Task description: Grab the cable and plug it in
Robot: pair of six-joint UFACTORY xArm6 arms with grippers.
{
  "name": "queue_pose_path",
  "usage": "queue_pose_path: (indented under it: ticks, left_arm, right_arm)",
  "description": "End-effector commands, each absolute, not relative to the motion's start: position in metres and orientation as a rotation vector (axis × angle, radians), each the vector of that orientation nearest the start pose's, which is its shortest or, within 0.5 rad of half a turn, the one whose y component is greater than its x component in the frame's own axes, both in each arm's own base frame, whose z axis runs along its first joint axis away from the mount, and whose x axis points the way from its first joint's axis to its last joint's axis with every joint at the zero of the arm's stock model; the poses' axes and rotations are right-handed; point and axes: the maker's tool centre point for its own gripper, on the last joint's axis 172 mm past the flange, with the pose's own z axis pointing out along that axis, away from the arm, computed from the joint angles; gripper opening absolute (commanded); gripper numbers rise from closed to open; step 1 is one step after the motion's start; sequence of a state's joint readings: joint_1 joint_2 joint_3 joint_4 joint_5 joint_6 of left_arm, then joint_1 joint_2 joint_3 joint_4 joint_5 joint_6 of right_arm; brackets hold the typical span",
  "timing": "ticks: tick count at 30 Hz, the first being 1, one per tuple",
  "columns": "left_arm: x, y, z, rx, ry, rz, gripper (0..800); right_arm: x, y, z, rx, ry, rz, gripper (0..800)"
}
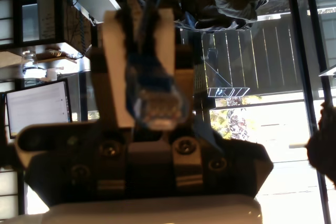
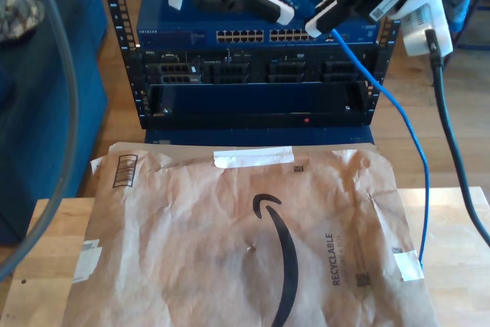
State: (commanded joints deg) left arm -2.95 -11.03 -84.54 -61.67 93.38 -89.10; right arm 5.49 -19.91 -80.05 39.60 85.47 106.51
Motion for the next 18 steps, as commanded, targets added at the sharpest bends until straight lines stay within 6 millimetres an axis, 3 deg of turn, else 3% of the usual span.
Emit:
queue_pose_path:
  ticks: [12, 18]
  left_arm:
    - [0.391, -0.260, 0.542, 1.706, 1.396, -0.892, 592]
    - [0.392, -0.258, 0.541, 1.752, 1.311, -0.840, 592]
  right_arm:
    - [0.393, 0.205, 0.509, -1.616, 1.894, 0.566, 12]
    - [0.395, 0.206, 0.503, -1.619, 1.904, 0.583, 8]
